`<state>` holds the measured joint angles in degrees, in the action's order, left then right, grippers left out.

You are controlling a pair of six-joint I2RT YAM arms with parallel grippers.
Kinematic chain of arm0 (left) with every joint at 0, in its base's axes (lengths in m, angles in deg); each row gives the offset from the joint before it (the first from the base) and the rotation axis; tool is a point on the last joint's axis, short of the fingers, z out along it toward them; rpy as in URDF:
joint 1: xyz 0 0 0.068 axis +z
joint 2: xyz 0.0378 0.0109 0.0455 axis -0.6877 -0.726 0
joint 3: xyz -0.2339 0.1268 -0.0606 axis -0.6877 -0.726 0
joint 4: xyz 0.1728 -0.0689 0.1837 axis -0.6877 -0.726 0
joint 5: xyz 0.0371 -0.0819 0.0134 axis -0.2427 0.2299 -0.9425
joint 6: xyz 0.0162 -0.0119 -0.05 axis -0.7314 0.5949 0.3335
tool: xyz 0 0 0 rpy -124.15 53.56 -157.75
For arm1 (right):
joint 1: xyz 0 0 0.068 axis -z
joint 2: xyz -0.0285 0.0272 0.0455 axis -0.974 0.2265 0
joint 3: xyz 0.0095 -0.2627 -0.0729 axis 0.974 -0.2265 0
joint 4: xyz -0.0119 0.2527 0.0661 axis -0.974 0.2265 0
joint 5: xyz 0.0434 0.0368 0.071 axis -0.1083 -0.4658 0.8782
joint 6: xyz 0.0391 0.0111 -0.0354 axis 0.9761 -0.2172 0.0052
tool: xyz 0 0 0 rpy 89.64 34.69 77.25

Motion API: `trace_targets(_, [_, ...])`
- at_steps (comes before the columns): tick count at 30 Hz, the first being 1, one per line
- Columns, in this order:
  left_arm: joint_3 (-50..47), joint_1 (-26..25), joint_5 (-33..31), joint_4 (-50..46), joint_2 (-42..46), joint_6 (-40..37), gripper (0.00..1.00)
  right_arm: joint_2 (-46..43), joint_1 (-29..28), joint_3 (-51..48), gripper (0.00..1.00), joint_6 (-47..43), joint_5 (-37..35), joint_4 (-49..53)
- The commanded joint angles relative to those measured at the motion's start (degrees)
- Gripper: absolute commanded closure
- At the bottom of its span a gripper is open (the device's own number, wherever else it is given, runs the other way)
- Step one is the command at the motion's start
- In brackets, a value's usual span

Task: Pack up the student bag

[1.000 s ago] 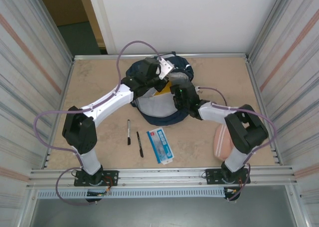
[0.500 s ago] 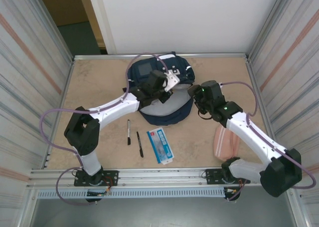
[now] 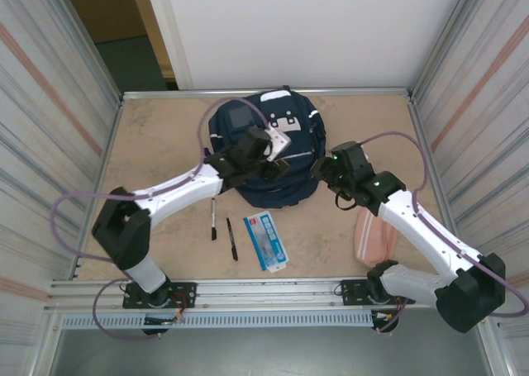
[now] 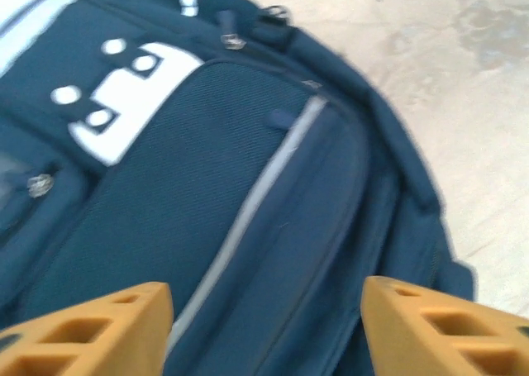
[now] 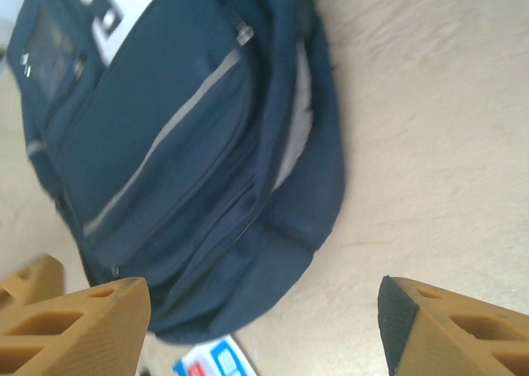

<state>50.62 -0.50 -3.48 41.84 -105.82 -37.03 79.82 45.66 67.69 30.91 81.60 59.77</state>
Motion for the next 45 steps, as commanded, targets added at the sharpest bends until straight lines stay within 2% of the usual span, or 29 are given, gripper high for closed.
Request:
trace_targets(1, [-2.2,7.53,-5.37,-4.04,5.54,12.96,0.26,2.64,-1.49,2.92,0.28,-5.19,0.8,-0.94])
trace_targets(3, [-2.99,13.76,-3.97,-6.02,5.51,20.45,0.28,4.9,-3.03,3.54,0.29,-6.56,1.32,-1.86])
trace_targets(4, [-3.5,15.25,-6.59,-6.32,5.14,22.65,0.29,5.81,-3.81,3.54,0.29,-7.05,1.04,-2.55])
trace_targets(5, [-4.46,16.14,-10.48,-4.96,4.66,23.07,0.29,7.18,-4.43,3.38,0.29,-7.35,1.24,-3.49])
trace_targets(7, [-5.98,17.72,-12.42,-1.27,3.08,21.91,0.29,9.78,-4.85,3.67,0.29,-7.16,3.27,-4.56])
trace_targets(13, [-2.06,27.46,3.67,-1.58,-7.49,29.52,0.3,17.23,-9.8,4.25,0.29,-6.59,6.45,-8.22])
trace_targets(17, [-0.05,31.59,13.16,1.26,-14.04,30.44,0.31,22.48,-11.44,5.48,0.29,-8.48,12.14,-11.29])
trace_targets(24, [4.25,32.34,20.84,2.62,-20.78,29.39,0.34,27.72,-10.78,5.83,0.3,-7.45,11.02,-11.28])
trace_targets(36, [-0.63,31.95,24.84,9.63,-19.3,31.25,0.55,30.9,-7.06,4.23,0.37,-6.67,14.74,-14.13])
trace_targets(42, [-3.76,31.99,25.03,10.14,-17.19,31.99,0.88,29.19,-6.17,3.49,0.4,-8.76,12.15,-13.75])
trace_targets(45, [-5.58,31.84,21.37,6.69,-13.73,34.2,0.92,28.66,-4.46,3.36,0.43,-11.68,12.44,-13.98])
